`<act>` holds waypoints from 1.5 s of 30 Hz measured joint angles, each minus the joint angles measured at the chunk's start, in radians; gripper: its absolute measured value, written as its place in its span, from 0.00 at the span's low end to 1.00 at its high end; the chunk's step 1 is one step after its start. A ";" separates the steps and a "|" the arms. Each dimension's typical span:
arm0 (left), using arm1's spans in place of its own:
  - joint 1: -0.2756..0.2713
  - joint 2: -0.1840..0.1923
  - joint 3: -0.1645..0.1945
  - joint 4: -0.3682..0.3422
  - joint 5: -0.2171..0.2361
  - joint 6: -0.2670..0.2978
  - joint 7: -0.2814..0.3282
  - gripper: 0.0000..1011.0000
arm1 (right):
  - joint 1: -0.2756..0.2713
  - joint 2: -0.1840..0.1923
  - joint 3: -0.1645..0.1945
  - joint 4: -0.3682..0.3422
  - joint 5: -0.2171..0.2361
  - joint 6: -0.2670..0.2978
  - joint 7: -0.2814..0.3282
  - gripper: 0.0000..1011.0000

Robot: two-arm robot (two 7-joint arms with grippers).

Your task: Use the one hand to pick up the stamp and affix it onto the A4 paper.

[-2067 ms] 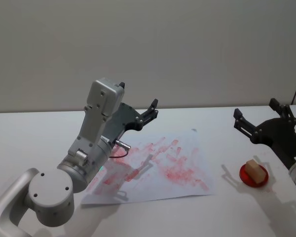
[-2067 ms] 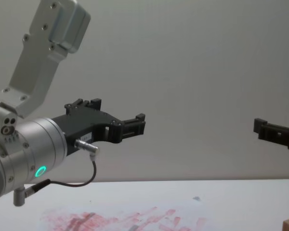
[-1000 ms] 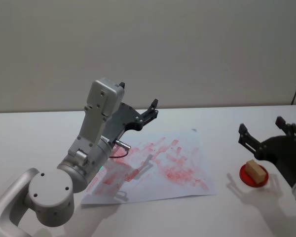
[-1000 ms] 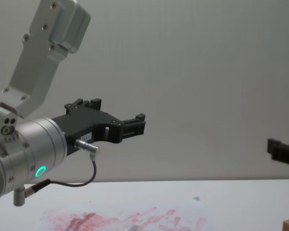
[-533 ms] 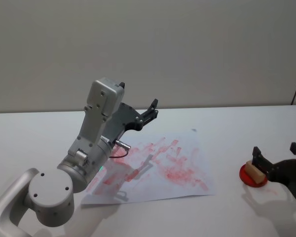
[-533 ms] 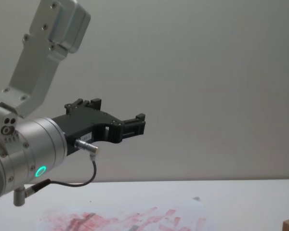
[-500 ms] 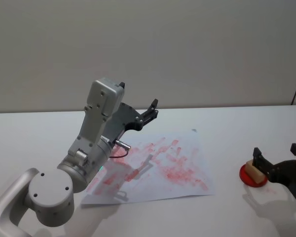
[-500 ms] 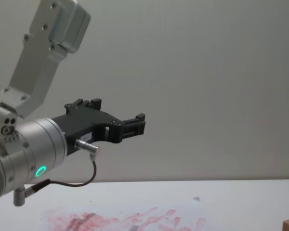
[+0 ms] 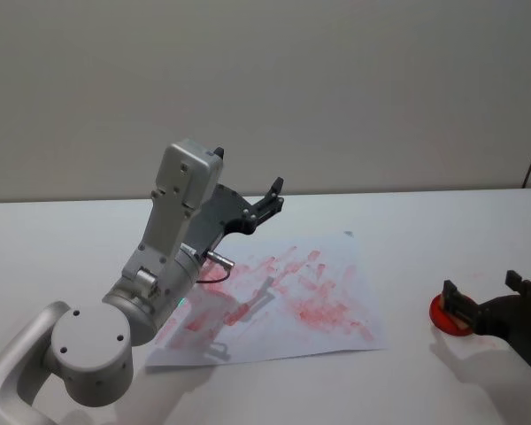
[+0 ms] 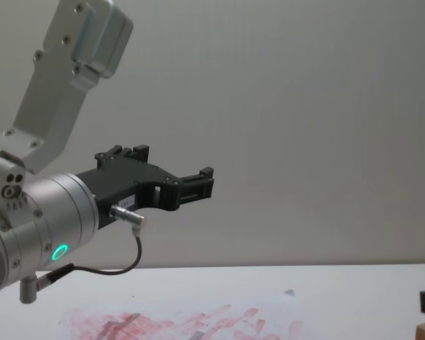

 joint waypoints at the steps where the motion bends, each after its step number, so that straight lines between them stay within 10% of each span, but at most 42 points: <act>1: 0.000 0.000 0.000 0.000 0.000 0.000 0.000 0.99 | 0.006 -0.002 0.000 0.005 0.000 0.009 0.006 0.99; 31: 0.000 0.000 0.000 0.000 0.000 0.000 0.000 0.99 | 0.081 -0.038 -0.018 0.092 -0.037 0.168 0.082 0.99; 45: 0.000 0.000 0.000 0.000 0.000 0.000 0.000 0.99 | 0.088 -0.041 -0.020 0.098 -0.049 0.182 0.087 0.64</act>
